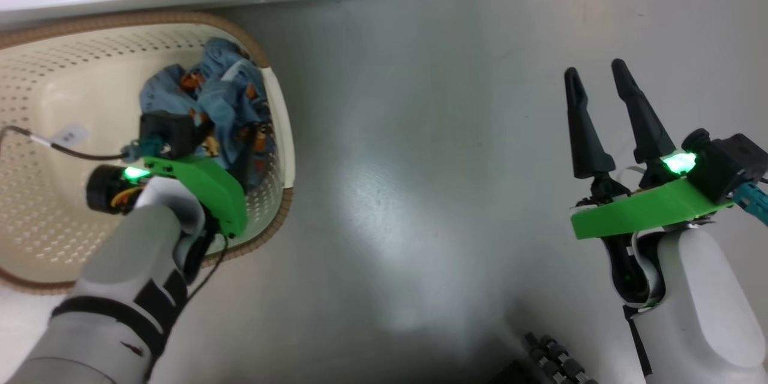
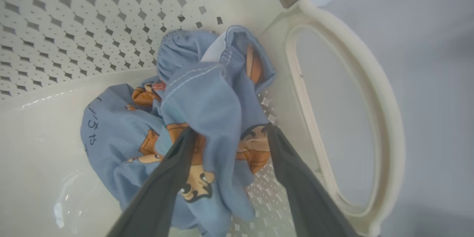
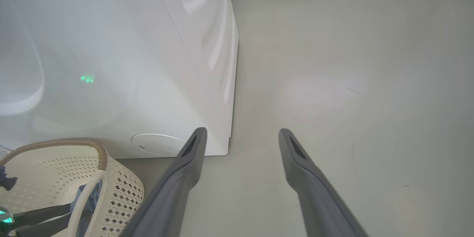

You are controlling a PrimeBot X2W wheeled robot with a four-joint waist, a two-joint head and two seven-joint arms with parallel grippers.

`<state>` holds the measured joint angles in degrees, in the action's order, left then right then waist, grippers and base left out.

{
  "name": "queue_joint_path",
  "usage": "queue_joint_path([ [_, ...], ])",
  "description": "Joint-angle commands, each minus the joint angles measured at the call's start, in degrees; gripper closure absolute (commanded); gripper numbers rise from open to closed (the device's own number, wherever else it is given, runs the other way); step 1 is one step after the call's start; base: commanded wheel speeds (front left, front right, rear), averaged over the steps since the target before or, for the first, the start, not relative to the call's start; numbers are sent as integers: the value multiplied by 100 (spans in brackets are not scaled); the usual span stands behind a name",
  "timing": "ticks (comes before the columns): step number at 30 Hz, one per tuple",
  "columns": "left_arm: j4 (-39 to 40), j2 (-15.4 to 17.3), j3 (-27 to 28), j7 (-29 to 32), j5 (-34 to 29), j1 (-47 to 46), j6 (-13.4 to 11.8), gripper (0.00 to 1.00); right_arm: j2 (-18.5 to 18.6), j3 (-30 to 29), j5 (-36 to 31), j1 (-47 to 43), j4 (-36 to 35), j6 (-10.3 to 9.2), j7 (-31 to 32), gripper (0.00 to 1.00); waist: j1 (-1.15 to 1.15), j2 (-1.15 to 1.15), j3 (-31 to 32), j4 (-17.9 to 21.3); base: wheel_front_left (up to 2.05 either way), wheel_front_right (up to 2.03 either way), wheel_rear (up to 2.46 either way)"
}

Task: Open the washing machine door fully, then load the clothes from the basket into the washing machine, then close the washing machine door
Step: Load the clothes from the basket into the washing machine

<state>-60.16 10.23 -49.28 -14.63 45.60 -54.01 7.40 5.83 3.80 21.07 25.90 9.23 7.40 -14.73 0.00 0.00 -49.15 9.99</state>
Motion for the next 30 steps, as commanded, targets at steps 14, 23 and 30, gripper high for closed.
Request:
queue_joint_path([
  [14,-268,311,-738,-37,684,-414,9,100,-19,189,-67,-151,-189,9,-27,0,0,0,-120,259,0,0,0],
  [23,-304,324,-789,-37,987,-442,9,100,24,137,-88,-189,-163,9,-27,0,0,0,106,163,0,0,0],
  [30,-168,395,-271,-37,957,-186,9,100,53,67,-84,-230,-134,9,-27,0,0,0,511,-36,0,0,0],
])
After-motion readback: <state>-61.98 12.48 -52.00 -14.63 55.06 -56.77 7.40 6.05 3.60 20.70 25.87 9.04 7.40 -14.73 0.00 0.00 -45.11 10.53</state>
